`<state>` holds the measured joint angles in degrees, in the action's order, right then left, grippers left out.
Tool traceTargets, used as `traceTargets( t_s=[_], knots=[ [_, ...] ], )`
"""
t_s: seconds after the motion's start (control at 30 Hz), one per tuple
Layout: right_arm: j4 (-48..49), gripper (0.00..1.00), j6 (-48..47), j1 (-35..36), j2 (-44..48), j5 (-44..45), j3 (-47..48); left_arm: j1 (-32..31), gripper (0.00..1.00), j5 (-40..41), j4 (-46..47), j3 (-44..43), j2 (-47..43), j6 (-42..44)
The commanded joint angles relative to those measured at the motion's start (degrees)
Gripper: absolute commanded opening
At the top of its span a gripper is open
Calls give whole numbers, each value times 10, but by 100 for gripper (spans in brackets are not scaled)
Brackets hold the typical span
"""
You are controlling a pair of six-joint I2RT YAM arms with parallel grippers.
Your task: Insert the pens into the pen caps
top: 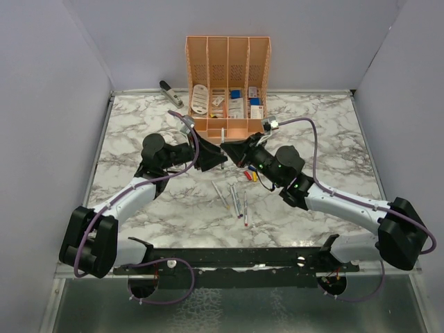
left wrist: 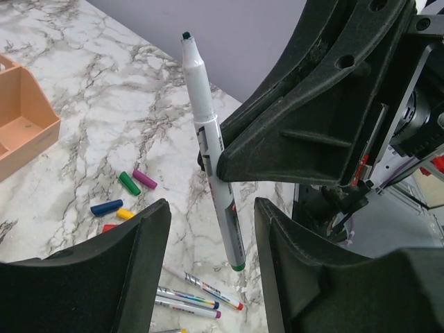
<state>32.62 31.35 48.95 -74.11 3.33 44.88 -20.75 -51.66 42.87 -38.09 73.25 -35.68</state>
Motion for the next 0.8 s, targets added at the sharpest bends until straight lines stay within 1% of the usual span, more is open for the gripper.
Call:
traceTargets(
  t_s=[0.0,0.47,0.6,0.63,0.67,0.7,0.77],
  knots=[
    [19,1,5,-1,-10,-21,15,-4,52,-15,22,-22,6,0],
    [25,1,10,-1,-18,-22,18,-7,27,-20,21,-20,16,-4],
    [24,1,8,-1,-16,-20,19,-7,15,-21,21,-18,18,-6],
    [24,1,7,-1,-16,-20,19,-7,10,-21,21,-18,19,-7],
    [24,1,5,-1,-15,-20,18,-7,3,-20,21,-19,21,-7],
    [26,1,2,-1,-13,-20,17,-7,0,-22,21,-20,23,-8],
    [33,1,-10,-1,-8,-22,13,-7,0,-30,22,-20,27,-4]
  ],
)
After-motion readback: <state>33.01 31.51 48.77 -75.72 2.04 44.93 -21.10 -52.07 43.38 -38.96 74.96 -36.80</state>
